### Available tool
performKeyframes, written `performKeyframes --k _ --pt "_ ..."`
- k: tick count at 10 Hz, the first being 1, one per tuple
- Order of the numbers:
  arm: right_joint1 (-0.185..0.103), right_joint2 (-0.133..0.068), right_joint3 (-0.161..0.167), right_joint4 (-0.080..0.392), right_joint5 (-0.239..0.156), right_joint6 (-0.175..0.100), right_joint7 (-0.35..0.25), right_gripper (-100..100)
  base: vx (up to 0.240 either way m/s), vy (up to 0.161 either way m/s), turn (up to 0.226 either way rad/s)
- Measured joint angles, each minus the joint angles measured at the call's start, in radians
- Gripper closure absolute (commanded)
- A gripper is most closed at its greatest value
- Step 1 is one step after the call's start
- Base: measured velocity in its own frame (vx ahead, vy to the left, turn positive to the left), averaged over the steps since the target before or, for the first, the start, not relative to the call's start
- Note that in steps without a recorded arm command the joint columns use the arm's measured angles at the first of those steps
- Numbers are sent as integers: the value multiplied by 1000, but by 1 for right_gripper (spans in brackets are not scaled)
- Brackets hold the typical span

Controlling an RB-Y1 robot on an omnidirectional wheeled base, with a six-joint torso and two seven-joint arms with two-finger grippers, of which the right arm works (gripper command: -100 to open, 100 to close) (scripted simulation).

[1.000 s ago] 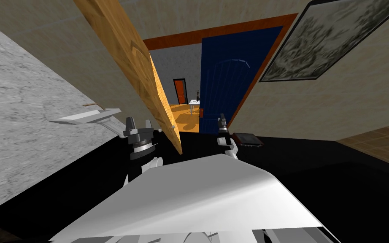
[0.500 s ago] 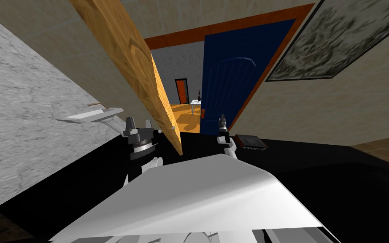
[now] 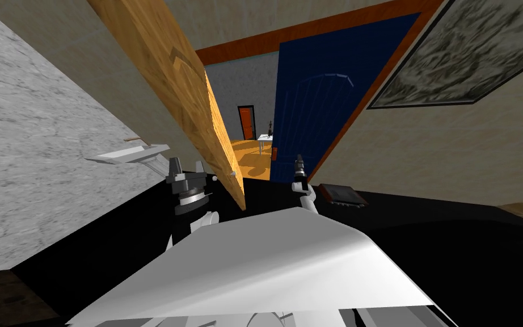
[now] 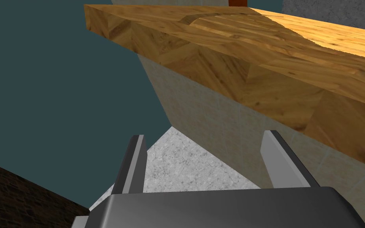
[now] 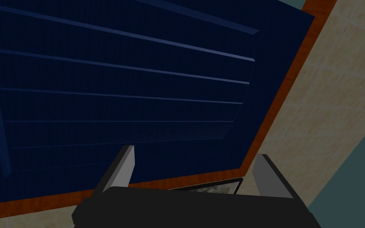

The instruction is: Pull the door open

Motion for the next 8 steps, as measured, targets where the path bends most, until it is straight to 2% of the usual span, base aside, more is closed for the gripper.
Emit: performKeyframes --k 4,5,7,8 --pt "-85 11 -66 132 1 -16 38 -100 83 -34 73" --pt "-94 13 -74 153 1 -16 44 -100 62 -15 41" --pt "-130 12 -103 214 0 -17 55 -100 82 -27 86" --pt "-157 14 -122 249 0 -20 65 -100 62 -21 36"
